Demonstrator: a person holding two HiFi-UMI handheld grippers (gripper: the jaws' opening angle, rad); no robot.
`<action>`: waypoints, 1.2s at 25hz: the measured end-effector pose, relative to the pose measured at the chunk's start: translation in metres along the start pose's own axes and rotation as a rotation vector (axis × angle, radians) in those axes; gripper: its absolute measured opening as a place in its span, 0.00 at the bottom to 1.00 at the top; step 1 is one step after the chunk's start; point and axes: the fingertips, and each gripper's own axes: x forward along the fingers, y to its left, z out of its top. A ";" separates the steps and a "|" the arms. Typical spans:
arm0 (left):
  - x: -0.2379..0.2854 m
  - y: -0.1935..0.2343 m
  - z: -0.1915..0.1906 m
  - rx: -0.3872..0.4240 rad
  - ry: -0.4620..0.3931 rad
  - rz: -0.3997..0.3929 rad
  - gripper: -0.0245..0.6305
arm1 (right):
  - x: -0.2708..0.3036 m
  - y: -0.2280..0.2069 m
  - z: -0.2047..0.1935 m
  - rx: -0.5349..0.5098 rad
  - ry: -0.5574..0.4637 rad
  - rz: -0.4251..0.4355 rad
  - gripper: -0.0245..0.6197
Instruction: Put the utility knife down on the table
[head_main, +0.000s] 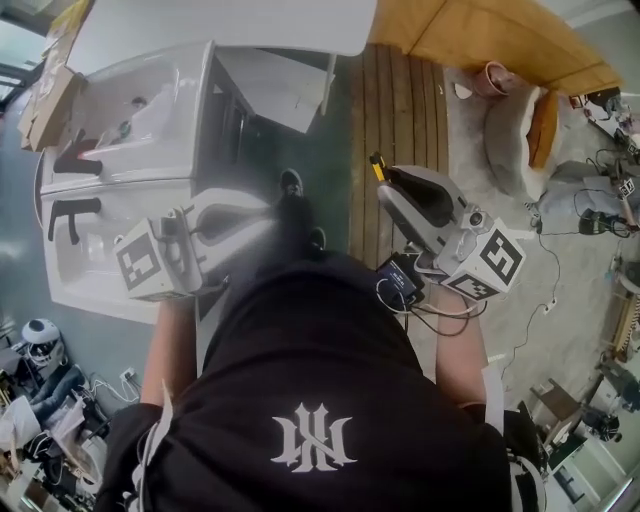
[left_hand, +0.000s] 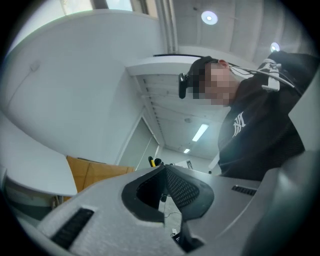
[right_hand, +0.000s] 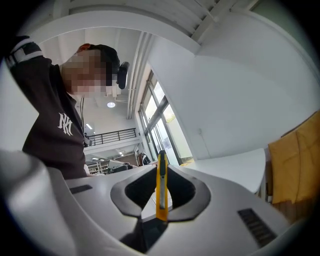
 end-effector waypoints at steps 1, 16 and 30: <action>0.000 0.011 0.001 -0.009 -0.005 -0.005 0.05 | 0.003 -0.007 0.002 -0.003 0.002 -0.012 0.12; 0.036 0.191 0.062 0.008 -0.054 -0.070 0.05 | 0.101 -0.139 0.066 -0.065 0.080 -0.063 0.12; 0.047 0.302 0.089 -0.024 -0.052 -0.049 0.05 | 0.155 -0.240 0.102 -0.029 0.076 -0.095 0.12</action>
